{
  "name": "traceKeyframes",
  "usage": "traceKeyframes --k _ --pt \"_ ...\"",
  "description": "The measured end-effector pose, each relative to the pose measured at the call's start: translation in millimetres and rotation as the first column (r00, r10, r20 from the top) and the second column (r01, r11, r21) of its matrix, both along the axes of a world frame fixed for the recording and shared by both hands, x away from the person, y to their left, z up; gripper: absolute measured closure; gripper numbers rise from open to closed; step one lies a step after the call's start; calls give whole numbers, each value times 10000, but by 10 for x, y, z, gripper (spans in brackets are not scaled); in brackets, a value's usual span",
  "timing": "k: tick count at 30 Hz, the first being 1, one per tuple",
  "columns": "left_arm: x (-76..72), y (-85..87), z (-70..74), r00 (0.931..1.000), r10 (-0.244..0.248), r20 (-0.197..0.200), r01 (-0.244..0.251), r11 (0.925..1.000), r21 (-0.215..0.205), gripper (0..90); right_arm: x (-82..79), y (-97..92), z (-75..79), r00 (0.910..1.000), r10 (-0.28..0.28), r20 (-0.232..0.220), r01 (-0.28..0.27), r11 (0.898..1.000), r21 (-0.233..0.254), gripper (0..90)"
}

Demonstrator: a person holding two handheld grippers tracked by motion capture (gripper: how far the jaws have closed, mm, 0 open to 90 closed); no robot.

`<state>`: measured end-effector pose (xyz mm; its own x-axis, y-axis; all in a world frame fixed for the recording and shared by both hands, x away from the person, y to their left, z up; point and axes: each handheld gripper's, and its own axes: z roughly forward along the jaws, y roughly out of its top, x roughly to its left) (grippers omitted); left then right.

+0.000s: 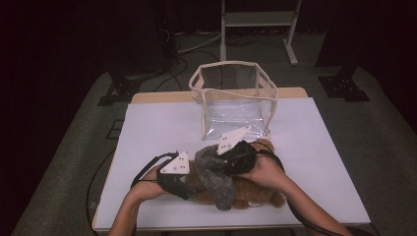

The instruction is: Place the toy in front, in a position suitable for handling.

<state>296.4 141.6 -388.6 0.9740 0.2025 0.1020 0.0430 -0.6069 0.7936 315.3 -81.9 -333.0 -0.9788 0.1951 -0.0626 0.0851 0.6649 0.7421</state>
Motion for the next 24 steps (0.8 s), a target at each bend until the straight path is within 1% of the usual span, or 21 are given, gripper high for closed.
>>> traceKeyframes --k 3,6,7,9,13,15,18,24 --pt "2 11 -6 10000 34 8 -34 10000 6 283 73 112 -8 10000 -33 -75 32 10000 -36 746" --pt "2 9 -11 10000 43 35 -42 10000 -2 282 138 90 -28 9995 -178 -247 178 9998 -33 746" --pt "-1 5 -10 10000 33 49 -33 10000 13 282 145 58 -29 9993 -275 -267 274 9996 -47 746" --pt "-4 2 -6 10000 -6 99 5 10000 71 282 156 -26 -29 9990 -430 -85 428 9989 -174 747" --pt "-10 -5 -2 9999 -5 143 4 10000 92 282 148 -231 -39 9967 -809 -30 807 9958 -425 747" --pt "-11 -13 -2 9999 -22 154 20 10000 82 282 148 -337 -47 9954 -956 -77 951 9945 -435 746" --pt "-15 -9 -4 9999 -12 156 11 10000 68 282 140 -414 -36 9935 -1136 -79 1131 9927 -409 747" --pt "-17 4 -11 9999 -77 155 76 10000 28 282 82 -612 8 9895 -1443 124 1446 9891 -279 746"
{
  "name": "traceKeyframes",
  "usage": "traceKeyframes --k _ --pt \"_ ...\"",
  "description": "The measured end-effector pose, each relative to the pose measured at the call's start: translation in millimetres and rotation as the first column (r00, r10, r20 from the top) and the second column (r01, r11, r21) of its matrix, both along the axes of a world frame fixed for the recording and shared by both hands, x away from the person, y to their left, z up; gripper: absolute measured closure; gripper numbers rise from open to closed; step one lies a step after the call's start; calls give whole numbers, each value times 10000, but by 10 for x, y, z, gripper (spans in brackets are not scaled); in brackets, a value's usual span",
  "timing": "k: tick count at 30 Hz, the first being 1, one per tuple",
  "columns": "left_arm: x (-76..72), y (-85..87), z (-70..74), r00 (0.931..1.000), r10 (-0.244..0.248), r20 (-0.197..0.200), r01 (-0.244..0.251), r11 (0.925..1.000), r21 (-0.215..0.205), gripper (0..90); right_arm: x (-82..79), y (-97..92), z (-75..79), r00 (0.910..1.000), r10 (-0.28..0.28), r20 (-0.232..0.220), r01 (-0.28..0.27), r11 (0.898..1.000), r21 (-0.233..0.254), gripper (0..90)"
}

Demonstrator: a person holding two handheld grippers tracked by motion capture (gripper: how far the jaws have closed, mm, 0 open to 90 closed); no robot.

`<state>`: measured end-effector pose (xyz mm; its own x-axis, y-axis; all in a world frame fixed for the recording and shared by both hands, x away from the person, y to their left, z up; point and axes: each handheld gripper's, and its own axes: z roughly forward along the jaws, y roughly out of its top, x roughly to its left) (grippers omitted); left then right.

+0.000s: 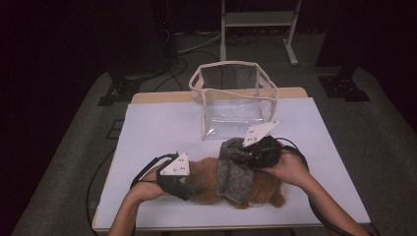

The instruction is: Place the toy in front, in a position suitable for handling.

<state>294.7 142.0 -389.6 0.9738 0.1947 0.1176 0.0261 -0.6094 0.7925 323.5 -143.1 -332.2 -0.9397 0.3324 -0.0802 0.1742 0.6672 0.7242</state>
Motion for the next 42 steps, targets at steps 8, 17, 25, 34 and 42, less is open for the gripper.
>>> traceKeyframes --k 8,17,25,34,42 --pt "2 2 2 10000 -2 3 2 10000 30 280 -76 -472 -14 9961 -844 -239 852 9957 357 747" --pt "6 3 2 10000 -16 -38 16 10000 15 278 -213 -1015 149 9842 -1773 -14 1772 9832 445 746" --pt "5 2 4 10000 -22 -11 22 10000 66 278 -205 -1134 65 9791 -2015 -269 2012 9795 -111 744" --pt "1 5 -1 10000 -32 -24 32 10000 28 277 -71 -783 -125 9888 -1389 -537 1394 9902 49 568" --pt "1 2 2 10000 -31 -18 31 10000 45 275 -103 -851 -48 9893 -1429 -290 1442 9884 480 443"
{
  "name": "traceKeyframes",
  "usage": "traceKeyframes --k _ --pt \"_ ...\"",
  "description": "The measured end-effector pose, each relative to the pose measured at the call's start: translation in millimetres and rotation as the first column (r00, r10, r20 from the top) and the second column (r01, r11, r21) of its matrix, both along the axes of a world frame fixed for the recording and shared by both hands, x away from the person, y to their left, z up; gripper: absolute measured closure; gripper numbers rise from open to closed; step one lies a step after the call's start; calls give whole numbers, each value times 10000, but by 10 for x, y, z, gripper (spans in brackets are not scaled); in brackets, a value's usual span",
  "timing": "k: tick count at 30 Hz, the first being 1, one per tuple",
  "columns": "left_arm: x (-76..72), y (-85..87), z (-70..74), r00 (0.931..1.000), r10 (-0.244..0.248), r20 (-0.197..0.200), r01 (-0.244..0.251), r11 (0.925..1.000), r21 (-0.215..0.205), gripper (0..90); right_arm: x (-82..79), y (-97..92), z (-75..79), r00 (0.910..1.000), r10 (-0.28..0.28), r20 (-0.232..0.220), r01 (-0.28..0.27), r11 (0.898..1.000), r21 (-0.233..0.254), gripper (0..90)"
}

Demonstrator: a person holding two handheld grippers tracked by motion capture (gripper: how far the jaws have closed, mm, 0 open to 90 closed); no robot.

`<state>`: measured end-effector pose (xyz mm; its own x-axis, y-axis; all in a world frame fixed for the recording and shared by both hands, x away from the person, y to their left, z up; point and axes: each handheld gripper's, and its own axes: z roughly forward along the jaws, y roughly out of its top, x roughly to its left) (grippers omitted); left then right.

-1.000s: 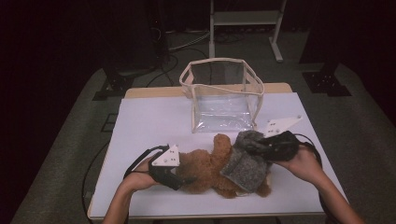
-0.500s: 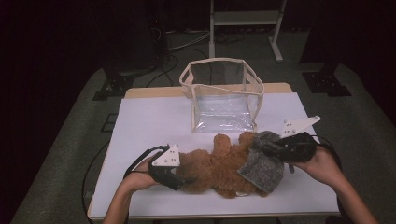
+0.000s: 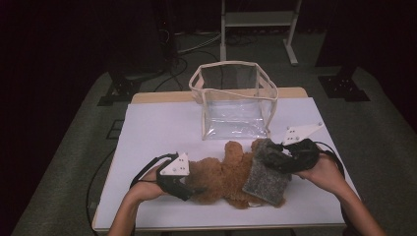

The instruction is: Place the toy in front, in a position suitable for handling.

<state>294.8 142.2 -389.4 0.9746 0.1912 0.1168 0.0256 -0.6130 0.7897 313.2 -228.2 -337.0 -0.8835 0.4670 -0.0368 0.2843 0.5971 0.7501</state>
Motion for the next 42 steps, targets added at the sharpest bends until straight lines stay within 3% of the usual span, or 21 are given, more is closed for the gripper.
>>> traceKeyframes --k 3,5,8,11,15,19,27,29,33,37,40,42 --pt "3 -1 1 10000 3 -6 -3 10000 10 274 -4 -58 45 9999 -117 120 115 9998 178 434" --pt "4 -2 0 10000 5 -23 -6 10000 -2 275 20 -73 31 9999 -33 -147 40 9989 470 424" --pt "2 0 -1 10000 -1 -6 1 10000 -3 275 52 -5 -82 9995 64 -307 -56 9996 272 420" --pt "5 -5 -1 10000 9 -13 -9 10000 28 275 78 90 -182 9990 240 -380 -224 9988 427 415" --pt "8 -11 -9 10000 61 -36 -60 10000 49 275 138 193 -242 9998 -205 -26 206 9997 161 657" --pt "8 -15 -6 10000 49 10 -49 9999 126 275 272 152 -250 9985 -506 -184 511 9984 250 713" --pt "-1 -15 -2 9999 -91 98 89 9997 213 276 631 72 -321 9874 -1487 -548 1495 9887 120 723" --pt "-1 -15 -4 9999 -100 92 98 9997 205 276 709 84 -361 9851 -1458 -914 1481 9888 185 720" --pt "-7 -23 -3 9999 -133 104 130 9997 225 276 748 174 -376 9864 -1341 -956 1348 9909 13 720" --pt "-20 -24 -6 9997 -178 147 174 9996 233 276 745 241 -363 9890 -1080 -1007 1107 9936 218 723" --pt "-16 -22 -9 9999 -131 106 129 9997 183 276 733 222 -386 9885 -1104 -1035 1127 9935 161 729" --pt "-15 -22 -8 9999 -110 86 108 9997 197 274 712 157 -387 9858 -1165 -1210 1222 9917 404 730"
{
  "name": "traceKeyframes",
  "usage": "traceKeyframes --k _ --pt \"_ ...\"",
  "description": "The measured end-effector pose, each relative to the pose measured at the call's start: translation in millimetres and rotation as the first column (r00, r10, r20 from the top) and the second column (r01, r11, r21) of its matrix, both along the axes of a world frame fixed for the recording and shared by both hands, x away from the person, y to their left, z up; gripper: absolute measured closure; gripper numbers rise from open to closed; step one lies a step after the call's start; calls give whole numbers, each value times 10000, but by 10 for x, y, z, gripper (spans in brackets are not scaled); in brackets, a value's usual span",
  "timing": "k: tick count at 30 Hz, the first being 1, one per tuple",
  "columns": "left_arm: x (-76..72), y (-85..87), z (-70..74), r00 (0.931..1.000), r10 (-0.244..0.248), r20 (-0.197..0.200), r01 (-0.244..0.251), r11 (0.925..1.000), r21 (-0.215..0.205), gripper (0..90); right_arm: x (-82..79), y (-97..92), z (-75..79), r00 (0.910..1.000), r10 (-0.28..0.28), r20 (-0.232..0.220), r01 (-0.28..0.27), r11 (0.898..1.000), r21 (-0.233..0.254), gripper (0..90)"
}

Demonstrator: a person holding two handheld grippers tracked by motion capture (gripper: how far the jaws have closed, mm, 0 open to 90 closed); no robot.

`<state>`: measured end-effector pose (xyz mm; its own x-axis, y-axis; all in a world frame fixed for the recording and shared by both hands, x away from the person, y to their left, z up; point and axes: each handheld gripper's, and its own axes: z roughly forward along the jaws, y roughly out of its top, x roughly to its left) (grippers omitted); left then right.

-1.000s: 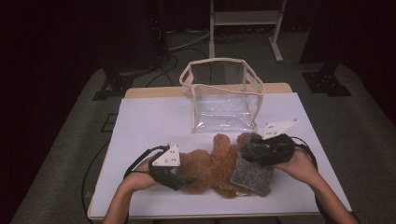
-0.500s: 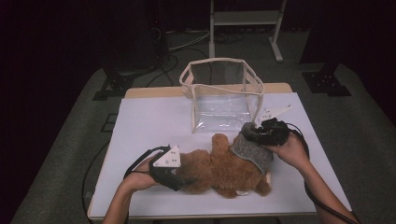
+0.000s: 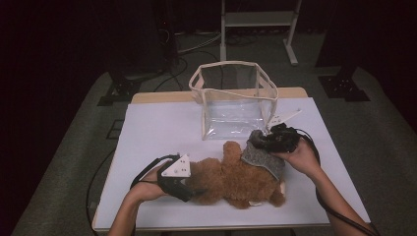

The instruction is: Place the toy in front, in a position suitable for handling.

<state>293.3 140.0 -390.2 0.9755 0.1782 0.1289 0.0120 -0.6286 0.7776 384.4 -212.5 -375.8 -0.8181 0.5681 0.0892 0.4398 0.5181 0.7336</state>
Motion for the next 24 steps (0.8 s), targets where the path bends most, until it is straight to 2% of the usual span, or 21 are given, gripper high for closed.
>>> traceKeyframes --k 3,6,9,12,15,17,19,24 --pt "3 -8 1 10000 -57 9 57 10000 24 268 -90 -81 53 9999 167 -15 -166 9987 488 730" --pt "-1 -23 0 10000 -68 45 68 10000 18 268 -218 -47 143 9985 505 212 -517 9969 589 730" --pt "-7 -26 2 9999 -62 83 62 10000 70 268 -312 89 220 9935 1103 296 -1121 9911 724 726" --pt "-15 -21 0 9999 -129 114 128 9999 101 267 -402 314 248 9858 1607 483 -1624 9861 339 727" --pt "-18 -15 -3 9998 -148 116 147 9999 85 265 -464 437 277 9785 1974 606 -1992 9796 256 728" --pt "-13 -12 -4 9999 -116 108 115 9999 38 265 -467 428 277 9785 1968 622 -1983 9800 179 730" --pt "-10 -11 -3 9999 -96 59 95 10000 26 265 -441 360 261 9815 1839 532 -1859 9820 346 733" --pt "-6 -14 0 10000 -68 56 68 10000 32 265 -381 117 197 9919 1201 417 -1218 9917 404 736"
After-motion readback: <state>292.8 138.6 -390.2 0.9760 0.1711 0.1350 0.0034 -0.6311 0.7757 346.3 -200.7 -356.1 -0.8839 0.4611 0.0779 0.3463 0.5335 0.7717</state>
